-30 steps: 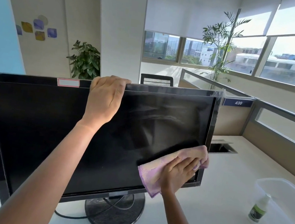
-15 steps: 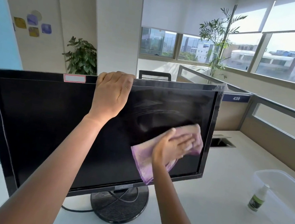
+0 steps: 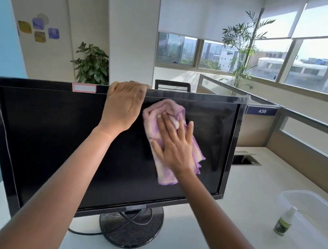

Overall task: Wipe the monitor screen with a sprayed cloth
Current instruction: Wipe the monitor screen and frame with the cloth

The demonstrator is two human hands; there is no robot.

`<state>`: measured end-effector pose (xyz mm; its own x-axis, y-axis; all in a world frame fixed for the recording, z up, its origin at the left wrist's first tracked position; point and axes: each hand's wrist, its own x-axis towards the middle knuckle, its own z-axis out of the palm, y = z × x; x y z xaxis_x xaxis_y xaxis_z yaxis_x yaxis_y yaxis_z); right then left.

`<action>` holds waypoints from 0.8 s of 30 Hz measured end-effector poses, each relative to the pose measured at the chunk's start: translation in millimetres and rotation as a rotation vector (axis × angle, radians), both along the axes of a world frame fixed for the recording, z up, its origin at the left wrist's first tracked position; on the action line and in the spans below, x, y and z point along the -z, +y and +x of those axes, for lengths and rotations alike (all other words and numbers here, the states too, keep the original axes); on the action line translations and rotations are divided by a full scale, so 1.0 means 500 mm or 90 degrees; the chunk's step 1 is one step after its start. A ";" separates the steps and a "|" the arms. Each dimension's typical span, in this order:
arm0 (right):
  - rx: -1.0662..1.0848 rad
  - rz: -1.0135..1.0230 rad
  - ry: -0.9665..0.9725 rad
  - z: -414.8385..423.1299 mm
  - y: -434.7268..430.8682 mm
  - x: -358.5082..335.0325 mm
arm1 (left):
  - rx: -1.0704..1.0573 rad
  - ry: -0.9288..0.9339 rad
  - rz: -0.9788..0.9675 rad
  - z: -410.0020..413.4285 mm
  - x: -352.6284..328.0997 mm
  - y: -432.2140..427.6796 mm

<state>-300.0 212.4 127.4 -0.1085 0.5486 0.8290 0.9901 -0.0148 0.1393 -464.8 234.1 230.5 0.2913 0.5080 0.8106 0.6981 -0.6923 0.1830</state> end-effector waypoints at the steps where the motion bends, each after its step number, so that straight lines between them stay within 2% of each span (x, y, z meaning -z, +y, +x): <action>1: 0.026 -0.001 0.019 0.030 0.002 -0.002 | -0.002 -0.003 0.003 0.000 0.000 0.000; 3: 0.065 -0.006 0.113 0.085 0.007 -0.001 | -0.007 -0.008 0.009 -0.001 -0.001 0.001; 7: 0.103 -0.004 0.394 0.154 -0.005 0.046 | -0.014 -0.011 0.014 0.006 0.001 0.003; 9: 0.118 -0.003 0.476 0.161 -0.020 0.087 | -0.021 -0.014 0.015 0.009 0.000 0.002; 15: 0.130 0.014 0.646 0.096 -0.054 0.207 | -0.037 -0.004 0.006 0.006 -0.002 -0.007; 18: 0.160 -0.007 0.756 0.062 -0.076 0.260 | -0.057 0.054 0.014 -0.005 0.007 -0.016; 20: 0.171 -0.041 0.769 0.057 -0.095 0.290 | -0.093 0.080 0.019 -0.018 0.028 -0.025; 24: 0.163 -0.085 0.750 0.077 -0.122 0.317 | -0.178 0.027 0.008 -0.056 0.118 -0.052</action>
<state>-261.6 151.5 -31.2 0.7979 0.5327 0.2821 0.4820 -0.2827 -0.8293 -492.8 207.9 171.5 0.1751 0.5636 0.8073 0.8690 -0.4739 0.1424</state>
